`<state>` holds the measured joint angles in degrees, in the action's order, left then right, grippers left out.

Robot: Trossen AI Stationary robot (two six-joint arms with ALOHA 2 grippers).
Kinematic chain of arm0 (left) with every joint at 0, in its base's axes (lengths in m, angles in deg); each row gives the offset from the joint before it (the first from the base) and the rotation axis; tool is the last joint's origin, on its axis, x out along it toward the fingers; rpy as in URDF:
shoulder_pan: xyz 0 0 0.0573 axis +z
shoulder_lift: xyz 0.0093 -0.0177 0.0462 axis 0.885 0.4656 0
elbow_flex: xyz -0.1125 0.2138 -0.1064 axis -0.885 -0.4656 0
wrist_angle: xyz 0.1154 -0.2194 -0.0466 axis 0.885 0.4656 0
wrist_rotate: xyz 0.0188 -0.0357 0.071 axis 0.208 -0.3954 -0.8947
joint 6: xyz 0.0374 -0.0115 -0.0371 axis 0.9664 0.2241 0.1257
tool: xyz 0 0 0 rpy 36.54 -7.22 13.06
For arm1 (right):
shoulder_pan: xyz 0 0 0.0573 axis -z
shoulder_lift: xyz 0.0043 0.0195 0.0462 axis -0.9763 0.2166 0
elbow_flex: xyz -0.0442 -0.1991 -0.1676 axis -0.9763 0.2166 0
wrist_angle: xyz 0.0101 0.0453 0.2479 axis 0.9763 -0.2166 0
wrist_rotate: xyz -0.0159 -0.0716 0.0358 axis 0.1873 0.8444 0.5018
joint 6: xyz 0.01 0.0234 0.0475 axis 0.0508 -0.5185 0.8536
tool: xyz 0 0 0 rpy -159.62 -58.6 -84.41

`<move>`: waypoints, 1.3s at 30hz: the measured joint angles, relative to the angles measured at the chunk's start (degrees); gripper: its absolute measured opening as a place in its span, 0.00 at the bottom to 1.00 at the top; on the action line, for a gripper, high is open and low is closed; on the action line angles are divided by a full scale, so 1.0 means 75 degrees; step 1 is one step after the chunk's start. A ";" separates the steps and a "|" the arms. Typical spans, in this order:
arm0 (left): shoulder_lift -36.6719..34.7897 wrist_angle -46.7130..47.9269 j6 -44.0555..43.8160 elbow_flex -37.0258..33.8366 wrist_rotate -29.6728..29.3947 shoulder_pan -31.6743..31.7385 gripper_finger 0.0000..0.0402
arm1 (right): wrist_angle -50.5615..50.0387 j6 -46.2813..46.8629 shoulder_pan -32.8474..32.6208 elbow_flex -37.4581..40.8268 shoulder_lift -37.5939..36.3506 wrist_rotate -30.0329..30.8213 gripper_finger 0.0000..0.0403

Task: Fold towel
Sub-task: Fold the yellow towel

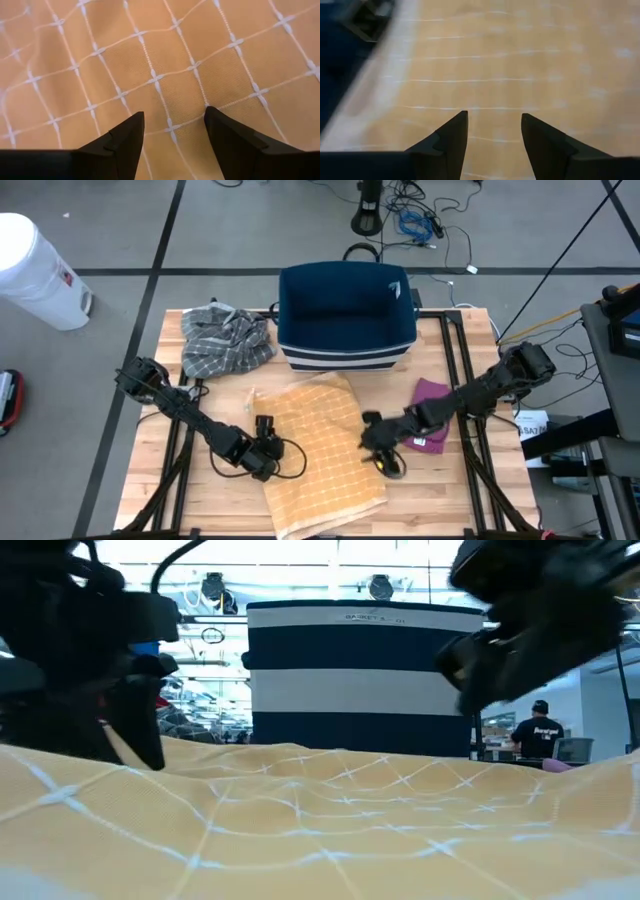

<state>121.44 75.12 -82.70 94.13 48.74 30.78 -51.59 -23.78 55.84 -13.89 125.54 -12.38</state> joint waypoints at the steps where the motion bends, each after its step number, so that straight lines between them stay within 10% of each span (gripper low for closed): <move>1: 0.0002 0.0065 0.0017 0.0000 -0.0073 0.0067 0.55 | 0.0100 0.0178 -0.0159 0.0049 0.0000 -0.0001 0.42; 20: -0.1251 0.1465 -0.0765 0.0320 -0.2395 0.0109 0.55 | 0.2055 0.0308 -0.1562 0.0290 0.0112 0.2062 0.42; 39: -0.1481 -0.0787 -0.0565 0.0411 0.0102 -0.1638 0.55 | 0.4257 -0.0011 -0.1836 -0.0279 0.1785 0.1367 0.42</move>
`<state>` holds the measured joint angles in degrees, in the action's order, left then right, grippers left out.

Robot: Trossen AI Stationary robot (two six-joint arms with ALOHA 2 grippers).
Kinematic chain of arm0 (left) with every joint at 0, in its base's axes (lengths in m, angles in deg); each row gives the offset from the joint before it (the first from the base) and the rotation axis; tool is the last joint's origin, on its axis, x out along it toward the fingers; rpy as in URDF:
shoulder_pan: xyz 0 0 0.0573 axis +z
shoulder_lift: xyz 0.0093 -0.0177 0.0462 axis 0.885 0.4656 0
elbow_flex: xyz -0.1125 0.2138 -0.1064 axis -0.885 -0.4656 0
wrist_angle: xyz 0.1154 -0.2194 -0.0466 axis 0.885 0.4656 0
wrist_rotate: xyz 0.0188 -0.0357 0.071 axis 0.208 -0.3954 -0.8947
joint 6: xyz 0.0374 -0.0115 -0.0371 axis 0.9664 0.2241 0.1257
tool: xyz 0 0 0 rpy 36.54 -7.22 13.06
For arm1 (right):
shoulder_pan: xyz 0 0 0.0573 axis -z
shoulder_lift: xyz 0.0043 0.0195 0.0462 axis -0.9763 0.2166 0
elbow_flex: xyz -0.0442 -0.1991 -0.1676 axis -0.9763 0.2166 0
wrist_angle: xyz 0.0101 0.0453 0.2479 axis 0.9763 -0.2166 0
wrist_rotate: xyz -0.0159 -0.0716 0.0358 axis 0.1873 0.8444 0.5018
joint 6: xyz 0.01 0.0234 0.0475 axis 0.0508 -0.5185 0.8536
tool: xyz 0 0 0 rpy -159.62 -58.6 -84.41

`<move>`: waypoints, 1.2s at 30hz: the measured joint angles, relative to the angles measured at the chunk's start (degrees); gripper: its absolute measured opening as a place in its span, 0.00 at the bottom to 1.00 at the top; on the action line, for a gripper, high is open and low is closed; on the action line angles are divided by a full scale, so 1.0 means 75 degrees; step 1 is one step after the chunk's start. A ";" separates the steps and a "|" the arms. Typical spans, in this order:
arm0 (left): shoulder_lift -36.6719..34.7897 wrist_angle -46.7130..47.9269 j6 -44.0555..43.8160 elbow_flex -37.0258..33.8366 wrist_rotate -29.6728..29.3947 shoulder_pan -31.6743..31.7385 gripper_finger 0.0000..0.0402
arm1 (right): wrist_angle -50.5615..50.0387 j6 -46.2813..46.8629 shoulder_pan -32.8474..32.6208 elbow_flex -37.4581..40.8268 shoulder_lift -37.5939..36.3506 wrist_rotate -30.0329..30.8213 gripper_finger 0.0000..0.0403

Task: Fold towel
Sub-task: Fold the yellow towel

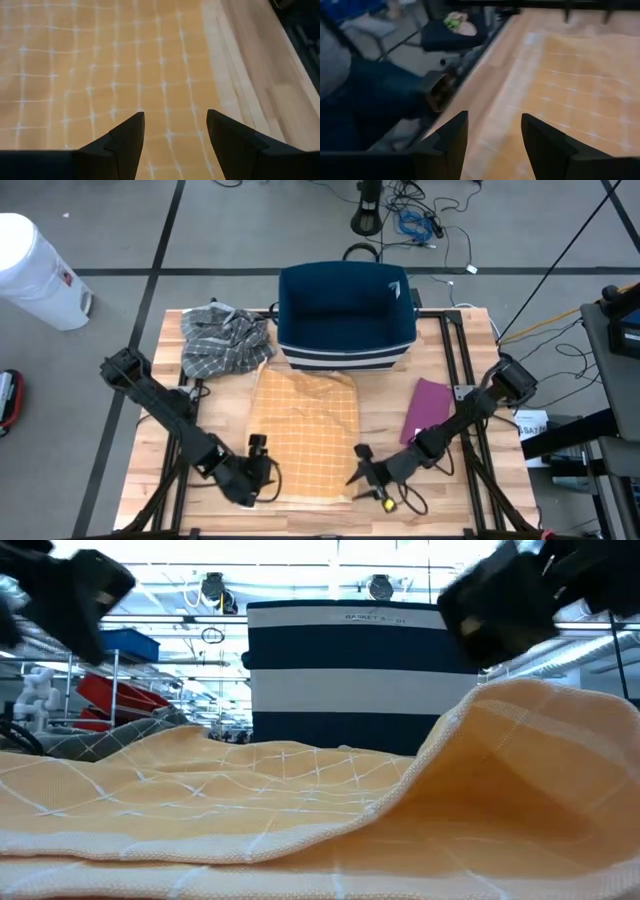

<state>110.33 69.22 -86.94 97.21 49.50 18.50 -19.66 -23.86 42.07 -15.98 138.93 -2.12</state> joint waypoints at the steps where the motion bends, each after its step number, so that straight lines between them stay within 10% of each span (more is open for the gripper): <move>1: 0.0030 0.0033 0.0000 0.0000 -0.0050 -0.0151 0.55 | -0.0189 -0.0124 -0.0103 -0.0142 0.0059 0.0049 0.42; 19: 0.0667 -0.0056 -0.0913 0.0003 -0.0324 -0.1059 0.55 | -0.3741 -0.0556 -0.0397 -0.2701 0.1362 0.1033 0.42; 36: 0.1373 -0.0820 -0.1935 0.0006 0.0428 -0.1401 0.55 | -0.4138 -0.0337 -0.0393 -0.2786 0.1481 0.1345 0.31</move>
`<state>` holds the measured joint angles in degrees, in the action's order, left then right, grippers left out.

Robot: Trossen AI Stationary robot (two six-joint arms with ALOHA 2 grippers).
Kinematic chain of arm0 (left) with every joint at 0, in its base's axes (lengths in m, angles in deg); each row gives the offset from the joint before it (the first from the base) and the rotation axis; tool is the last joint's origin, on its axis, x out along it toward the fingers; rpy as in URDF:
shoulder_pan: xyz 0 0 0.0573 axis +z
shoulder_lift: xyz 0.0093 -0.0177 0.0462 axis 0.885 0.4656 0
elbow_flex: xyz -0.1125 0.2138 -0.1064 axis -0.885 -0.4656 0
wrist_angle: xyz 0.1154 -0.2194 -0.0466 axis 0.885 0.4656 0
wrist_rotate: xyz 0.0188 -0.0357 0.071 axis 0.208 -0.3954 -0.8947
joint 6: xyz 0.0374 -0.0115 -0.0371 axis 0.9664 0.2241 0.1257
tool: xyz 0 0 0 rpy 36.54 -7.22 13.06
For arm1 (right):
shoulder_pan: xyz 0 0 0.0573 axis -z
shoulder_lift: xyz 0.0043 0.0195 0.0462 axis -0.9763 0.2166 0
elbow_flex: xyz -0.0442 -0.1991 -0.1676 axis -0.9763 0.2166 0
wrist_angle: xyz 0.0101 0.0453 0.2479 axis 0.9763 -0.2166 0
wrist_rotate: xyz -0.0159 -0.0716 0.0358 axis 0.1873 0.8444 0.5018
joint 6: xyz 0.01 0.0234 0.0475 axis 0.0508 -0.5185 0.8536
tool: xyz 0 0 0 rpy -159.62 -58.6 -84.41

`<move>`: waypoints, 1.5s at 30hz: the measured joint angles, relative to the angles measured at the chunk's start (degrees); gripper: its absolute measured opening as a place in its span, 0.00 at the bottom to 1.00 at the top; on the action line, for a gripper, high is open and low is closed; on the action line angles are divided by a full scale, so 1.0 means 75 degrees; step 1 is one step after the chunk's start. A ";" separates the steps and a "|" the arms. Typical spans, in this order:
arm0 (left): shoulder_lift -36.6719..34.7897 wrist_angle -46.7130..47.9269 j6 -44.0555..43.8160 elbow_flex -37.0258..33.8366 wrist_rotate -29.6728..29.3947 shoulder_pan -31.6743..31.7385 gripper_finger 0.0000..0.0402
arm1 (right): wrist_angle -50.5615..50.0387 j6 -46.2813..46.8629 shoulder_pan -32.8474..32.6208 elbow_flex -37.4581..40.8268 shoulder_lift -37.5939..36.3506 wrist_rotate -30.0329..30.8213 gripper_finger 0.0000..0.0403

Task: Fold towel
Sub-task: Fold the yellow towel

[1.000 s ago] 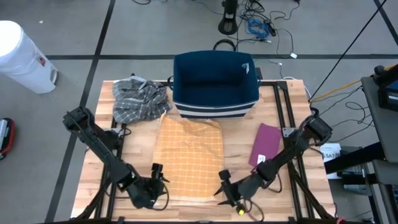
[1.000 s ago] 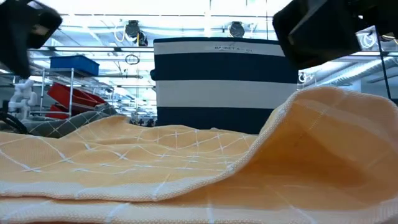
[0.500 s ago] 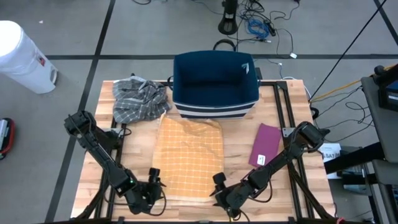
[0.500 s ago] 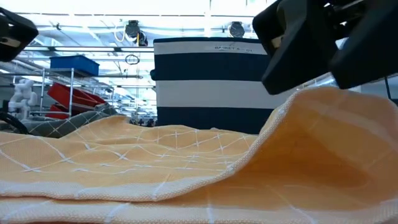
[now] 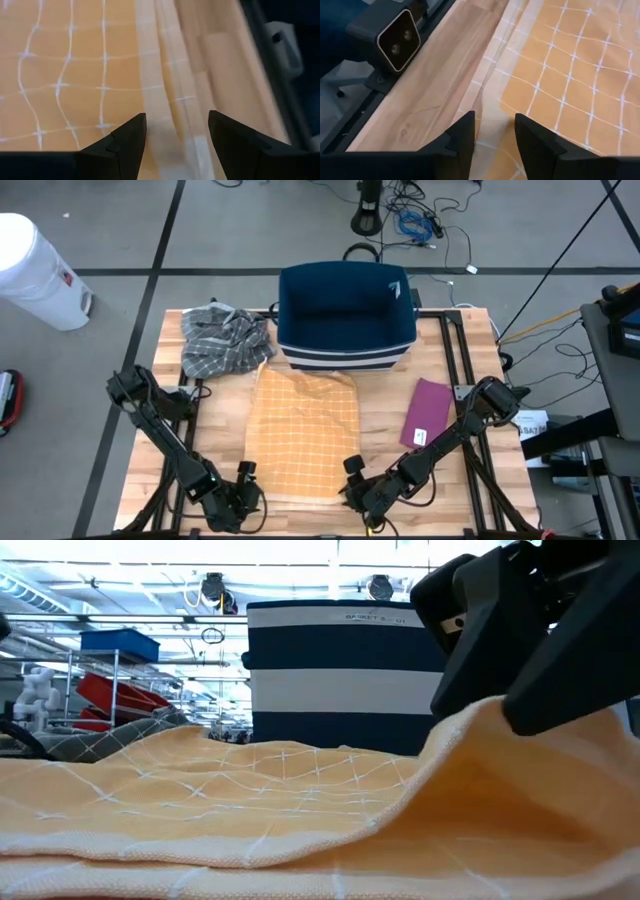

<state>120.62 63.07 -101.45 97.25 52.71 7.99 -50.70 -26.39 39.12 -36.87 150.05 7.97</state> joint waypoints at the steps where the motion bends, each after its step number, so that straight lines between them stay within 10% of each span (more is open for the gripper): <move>1: 0.0121 -0.0014 -0.0072 0.0000 -0.0014 0.0005 0.55 | -0.0011 0.0012 0.0000 0.0000 0.0000 0.0084 0.30; 14: 0.0609 0.1497 -0.0130 0.0669 -0.1134 0.0006 0.37 | -0.0295 -0.0088 -0.0008 0.0003 0.0023 0.0100 0.01; 45: 0.0597 0.1518 -0.0131 0.0883 -0.0567 -0.0212 0.11 | -0.0657 0.0029 -0.0449 0.0003 -0.0090 0.0119 0.00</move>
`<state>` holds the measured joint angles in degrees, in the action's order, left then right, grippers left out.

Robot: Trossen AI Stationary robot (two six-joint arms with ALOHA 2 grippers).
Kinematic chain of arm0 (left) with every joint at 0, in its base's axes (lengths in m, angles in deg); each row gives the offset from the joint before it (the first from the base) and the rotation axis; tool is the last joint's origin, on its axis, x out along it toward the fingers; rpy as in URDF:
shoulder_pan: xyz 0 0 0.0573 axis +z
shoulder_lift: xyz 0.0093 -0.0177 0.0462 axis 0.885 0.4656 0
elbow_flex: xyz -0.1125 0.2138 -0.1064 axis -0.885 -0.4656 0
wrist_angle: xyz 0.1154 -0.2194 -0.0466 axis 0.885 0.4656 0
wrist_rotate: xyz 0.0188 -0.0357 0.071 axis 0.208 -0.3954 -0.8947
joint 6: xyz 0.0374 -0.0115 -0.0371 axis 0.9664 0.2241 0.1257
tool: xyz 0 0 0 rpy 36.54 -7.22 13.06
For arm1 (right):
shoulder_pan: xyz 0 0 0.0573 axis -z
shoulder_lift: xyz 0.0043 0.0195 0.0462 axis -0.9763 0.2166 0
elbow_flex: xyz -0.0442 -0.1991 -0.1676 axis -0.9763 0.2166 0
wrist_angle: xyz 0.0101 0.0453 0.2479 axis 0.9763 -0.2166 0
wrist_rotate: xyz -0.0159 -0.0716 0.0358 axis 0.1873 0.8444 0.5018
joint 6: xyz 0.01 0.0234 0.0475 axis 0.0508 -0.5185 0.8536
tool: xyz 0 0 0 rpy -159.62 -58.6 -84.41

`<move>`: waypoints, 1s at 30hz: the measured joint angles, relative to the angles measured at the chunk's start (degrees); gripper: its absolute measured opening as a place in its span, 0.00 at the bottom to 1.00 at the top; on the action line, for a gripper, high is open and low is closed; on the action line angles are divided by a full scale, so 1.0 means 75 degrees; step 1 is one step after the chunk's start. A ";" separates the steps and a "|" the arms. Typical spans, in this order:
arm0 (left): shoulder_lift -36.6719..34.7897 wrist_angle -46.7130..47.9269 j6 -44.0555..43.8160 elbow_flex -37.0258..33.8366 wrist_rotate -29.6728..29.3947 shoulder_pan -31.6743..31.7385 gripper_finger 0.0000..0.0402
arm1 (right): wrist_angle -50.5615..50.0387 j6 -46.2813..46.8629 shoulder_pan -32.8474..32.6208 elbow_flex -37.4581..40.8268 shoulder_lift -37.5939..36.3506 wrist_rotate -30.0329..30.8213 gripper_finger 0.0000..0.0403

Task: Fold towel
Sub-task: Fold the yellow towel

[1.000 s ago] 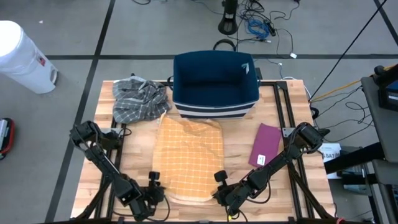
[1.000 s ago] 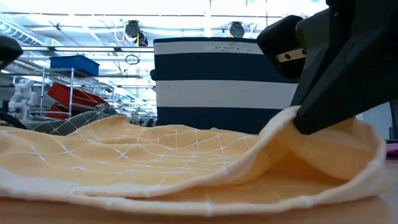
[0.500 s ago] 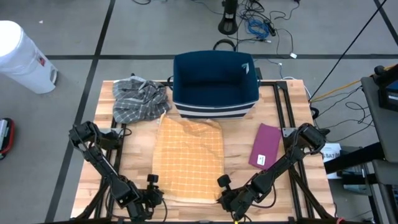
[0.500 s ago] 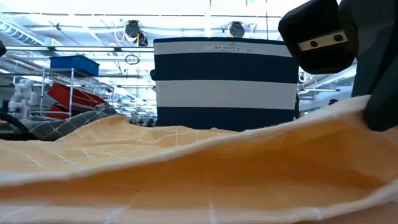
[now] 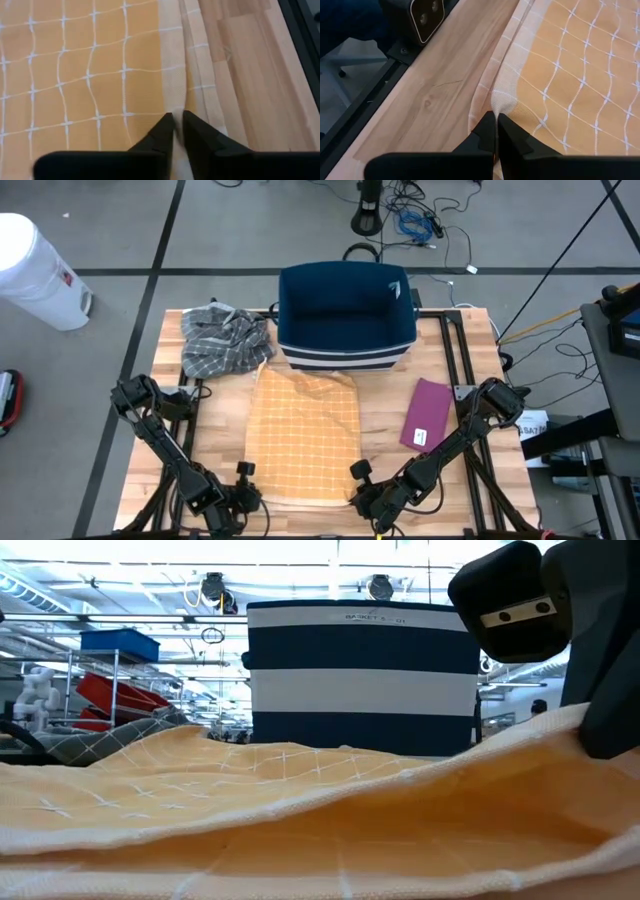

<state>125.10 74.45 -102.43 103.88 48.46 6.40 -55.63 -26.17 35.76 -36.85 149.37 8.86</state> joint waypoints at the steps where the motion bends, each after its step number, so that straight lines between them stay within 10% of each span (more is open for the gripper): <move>1: 0.0000 -0.0003 0.0033 0.0000 0.0050 -0.0002 0.08 | 0.0000 0.0000 0.0000 0.0000 0.0000 0.0000 0.00; 30: 0.0000 -0.1485 0.0430 0.0021 0.0468 -0.0128 0.03 | -0.0968 0.0434 -0.0044 0.0000 -0.0003 -0.0719 0.00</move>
<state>125.10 63.31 -99.21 104.03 51.97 5.44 -62.89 -22.91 35.43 -36.85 149.35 3.47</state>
